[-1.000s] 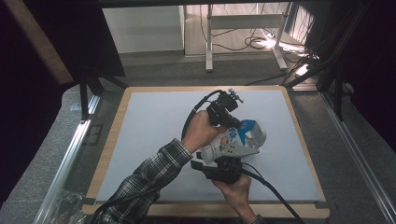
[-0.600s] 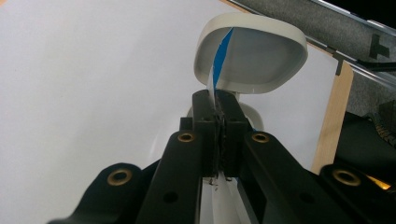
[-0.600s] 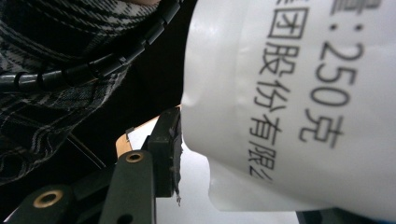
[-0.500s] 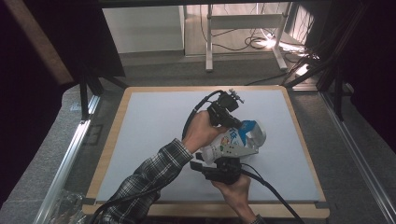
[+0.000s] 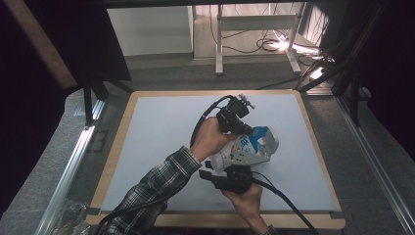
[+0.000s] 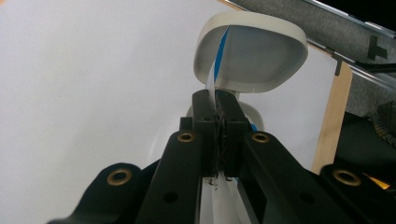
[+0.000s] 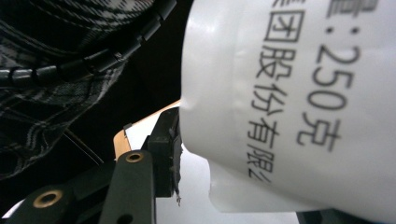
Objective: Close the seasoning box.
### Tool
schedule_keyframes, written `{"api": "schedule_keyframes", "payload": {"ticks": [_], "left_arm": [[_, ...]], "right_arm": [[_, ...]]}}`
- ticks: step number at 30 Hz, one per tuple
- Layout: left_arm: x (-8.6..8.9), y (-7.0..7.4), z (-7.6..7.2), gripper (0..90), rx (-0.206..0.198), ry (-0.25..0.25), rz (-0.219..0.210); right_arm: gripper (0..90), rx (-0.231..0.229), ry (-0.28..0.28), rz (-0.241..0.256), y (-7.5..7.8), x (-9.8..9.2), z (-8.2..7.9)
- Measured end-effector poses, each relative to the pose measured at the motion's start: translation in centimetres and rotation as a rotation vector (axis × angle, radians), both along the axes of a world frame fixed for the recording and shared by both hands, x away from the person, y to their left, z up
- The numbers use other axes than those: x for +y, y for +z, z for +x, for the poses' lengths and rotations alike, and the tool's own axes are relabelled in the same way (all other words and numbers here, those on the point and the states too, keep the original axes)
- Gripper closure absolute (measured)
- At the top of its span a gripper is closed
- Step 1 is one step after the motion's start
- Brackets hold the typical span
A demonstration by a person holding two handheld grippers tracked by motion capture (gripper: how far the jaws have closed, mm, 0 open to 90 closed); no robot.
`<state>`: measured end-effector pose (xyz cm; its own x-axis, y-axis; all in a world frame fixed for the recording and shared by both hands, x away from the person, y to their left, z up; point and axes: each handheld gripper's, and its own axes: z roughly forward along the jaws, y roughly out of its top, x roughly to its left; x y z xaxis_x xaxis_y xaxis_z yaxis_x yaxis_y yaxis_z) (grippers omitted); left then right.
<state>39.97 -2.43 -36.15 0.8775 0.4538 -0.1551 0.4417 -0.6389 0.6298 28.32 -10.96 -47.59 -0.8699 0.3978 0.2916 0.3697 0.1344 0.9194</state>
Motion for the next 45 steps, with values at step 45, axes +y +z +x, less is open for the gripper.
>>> {"api": "schedule_keyframes", "payload": {"ticks": [45], "left_arm": [[1.9, -0.1, -1.5, 87.5, -0.007, -0.025, -0.065]], "right_arm": [[54.7, -0.039, -0.054, -0.089, -1.6, -0.1, 0.2]]}}
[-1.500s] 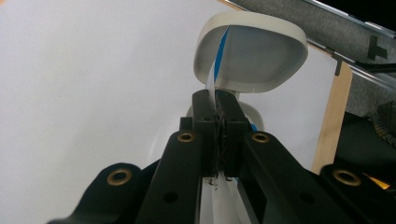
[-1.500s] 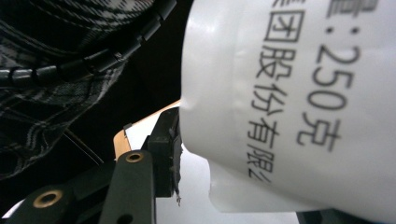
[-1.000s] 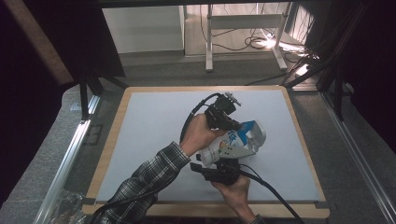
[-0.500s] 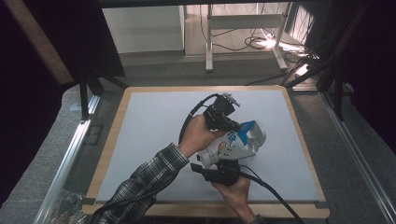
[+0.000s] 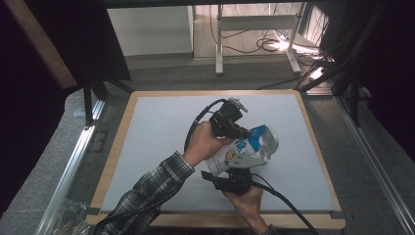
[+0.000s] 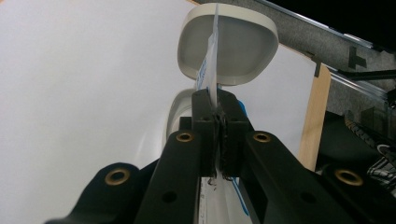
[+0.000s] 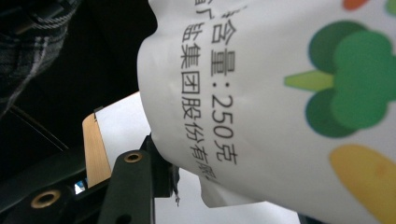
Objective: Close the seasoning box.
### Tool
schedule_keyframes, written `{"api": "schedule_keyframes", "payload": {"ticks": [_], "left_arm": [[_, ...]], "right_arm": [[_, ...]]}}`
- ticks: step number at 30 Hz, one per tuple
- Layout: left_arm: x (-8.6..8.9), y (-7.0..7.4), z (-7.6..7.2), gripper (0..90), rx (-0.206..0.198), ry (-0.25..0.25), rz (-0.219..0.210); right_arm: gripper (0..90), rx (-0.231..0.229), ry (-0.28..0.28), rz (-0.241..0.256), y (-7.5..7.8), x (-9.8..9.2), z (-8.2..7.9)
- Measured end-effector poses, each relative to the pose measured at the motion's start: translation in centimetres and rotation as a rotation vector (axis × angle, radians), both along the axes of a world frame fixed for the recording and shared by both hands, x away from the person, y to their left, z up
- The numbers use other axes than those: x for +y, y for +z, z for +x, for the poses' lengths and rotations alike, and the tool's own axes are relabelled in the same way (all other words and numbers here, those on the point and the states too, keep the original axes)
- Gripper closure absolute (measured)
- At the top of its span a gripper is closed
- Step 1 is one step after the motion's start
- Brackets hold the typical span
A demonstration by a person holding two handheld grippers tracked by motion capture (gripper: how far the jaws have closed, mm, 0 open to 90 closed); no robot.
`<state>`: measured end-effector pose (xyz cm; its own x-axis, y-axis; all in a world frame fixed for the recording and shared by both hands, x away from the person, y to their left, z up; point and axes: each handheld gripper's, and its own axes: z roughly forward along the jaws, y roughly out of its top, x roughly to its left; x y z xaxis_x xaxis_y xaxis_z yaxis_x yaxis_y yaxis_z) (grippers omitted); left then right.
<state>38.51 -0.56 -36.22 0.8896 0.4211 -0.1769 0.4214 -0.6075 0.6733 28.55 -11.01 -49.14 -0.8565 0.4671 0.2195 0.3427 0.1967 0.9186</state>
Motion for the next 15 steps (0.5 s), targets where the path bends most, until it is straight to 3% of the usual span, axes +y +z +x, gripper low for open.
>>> {"api": "schedule_keyframes", "payload": {"ticks": [9, 15], "left_arm": [[0.6, 0.1, -0.2, 87.4, 0.005, 0.002, 0.003], [1.3, 0.0, -0.3, 87.4, 0.006, 0.013, -0.021]], "right_arm": [[54.8, -0.009, -0.009, -0.029, -0.3, 0.1, 0.0], [54.8, -0.004, -0.013, -0.048, -0.6, 0.2, 0.2]]}}
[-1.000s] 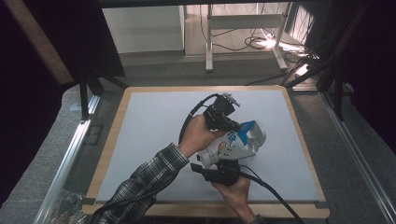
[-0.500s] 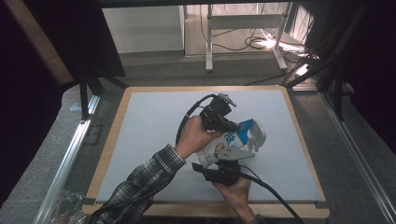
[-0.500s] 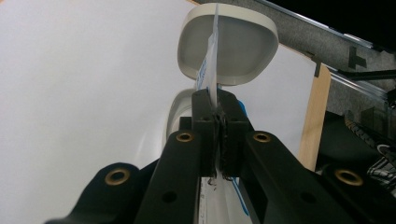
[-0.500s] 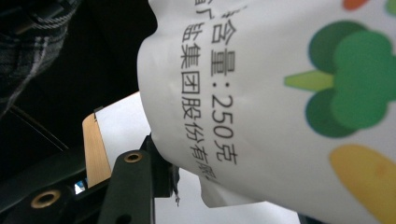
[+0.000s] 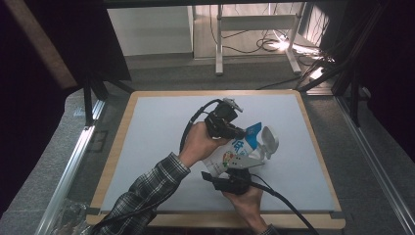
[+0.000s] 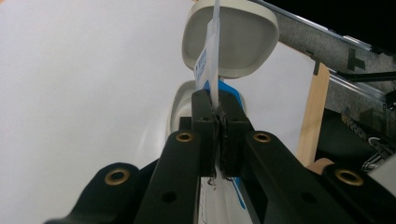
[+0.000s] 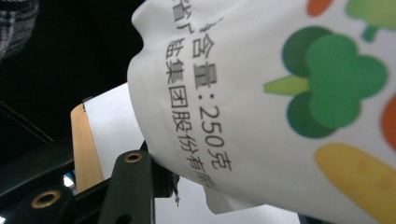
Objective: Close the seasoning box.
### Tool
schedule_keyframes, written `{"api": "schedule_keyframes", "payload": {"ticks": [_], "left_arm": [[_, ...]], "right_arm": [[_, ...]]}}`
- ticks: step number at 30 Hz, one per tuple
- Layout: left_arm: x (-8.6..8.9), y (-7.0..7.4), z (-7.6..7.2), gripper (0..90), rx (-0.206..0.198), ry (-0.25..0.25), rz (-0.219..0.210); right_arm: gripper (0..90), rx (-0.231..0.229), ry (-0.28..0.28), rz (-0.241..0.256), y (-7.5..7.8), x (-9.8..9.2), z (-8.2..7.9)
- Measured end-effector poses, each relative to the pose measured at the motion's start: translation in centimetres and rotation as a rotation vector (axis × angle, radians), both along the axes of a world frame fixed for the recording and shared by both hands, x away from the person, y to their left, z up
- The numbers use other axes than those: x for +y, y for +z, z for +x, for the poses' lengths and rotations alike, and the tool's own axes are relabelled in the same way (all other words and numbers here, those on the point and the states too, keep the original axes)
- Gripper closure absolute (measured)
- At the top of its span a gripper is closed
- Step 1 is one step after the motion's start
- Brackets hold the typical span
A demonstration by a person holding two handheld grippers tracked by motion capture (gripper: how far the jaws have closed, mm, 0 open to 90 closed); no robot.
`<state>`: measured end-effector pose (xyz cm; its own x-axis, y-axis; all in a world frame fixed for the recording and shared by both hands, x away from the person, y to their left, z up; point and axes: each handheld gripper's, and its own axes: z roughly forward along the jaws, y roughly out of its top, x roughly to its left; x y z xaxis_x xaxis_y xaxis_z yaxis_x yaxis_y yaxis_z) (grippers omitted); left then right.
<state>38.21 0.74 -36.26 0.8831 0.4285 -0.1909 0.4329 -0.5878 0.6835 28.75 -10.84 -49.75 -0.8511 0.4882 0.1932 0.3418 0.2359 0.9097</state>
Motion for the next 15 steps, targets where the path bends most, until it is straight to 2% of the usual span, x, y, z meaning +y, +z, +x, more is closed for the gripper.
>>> {"api": "schedule_keyframes", "payload": {"ticks": [7, 10, 11, 15], "left_arm": [[0.7, -0.2, -0.2, 87.5, 0.005, 0.007, -0.014], [1.1, -0.2, -0.2, 87.5, 0.007, 0.007, -0.006], [1.2, -0.2, -0.2, 87.5, 0.007, 0.014, -0.012], [1.8, -0.4, -0.1, 87.5, 0.011, 0.028, -0.019]], "right_arm": [[54.7, 0.021, -0.012, -0.016, -0.3, 0.1, 0.1], [54.7, 0.011, -0.02, -0.03, -0.5, 0.0, 0.4], [54.7, 0.026, -0.025, -0.03, -0.5, 0.0, 0.4], [54.6, 0.016, -0.033, -0.045, -0.8, 0.0, 0.7]]}}
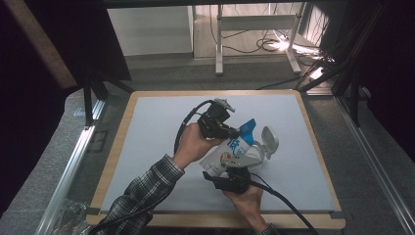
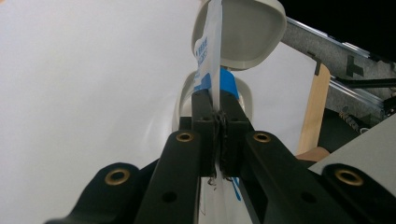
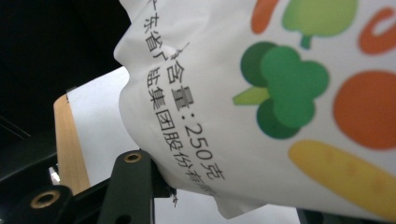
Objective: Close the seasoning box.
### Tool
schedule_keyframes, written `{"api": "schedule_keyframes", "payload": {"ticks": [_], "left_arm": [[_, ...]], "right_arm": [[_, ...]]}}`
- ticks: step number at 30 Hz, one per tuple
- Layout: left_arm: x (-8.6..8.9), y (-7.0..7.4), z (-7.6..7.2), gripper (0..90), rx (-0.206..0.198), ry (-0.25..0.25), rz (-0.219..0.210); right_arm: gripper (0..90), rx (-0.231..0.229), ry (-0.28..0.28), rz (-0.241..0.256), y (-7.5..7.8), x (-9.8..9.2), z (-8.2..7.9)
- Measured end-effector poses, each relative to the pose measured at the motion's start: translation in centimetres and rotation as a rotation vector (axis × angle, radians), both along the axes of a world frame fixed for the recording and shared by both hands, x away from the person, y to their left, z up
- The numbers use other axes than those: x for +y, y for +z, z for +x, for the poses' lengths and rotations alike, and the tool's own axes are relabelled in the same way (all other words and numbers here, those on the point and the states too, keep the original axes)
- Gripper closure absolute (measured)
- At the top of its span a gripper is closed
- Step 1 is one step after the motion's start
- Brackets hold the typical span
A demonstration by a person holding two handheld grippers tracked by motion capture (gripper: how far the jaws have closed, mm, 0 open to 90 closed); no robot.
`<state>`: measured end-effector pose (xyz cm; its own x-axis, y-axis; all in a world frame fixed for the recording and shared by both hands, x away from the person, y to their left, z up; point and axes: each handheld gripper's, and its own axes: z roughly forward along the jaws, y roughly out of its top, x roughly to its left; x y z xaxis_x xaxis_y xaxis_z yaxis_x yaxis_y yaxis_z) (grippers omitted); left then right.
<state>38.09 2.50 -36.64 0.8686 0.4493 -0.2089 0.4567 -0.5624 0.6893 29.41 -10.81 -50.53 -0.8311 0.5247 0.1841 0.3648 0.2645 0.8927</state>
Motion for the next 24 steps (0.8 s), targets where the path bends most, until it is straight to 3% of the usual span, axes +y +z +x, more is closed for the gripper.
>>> {"api": "schedule_keyframes", "payload": {"ticks": [9, 24], "left_arm": [[1.2, -0.2, 0.0, 88.1, -0.004, 0.021, -0.015], [2.7, -0.3, 0.0, 88.9, -0.012, 0.048, -0.029]], "right_arm": [[52.9, 0.008, -0.005, -0.021, -0.3, 0.1, 0.2], [49.2, 0.062, -0.006, -0.038, -0.9, 0.1, 0.6]]}}
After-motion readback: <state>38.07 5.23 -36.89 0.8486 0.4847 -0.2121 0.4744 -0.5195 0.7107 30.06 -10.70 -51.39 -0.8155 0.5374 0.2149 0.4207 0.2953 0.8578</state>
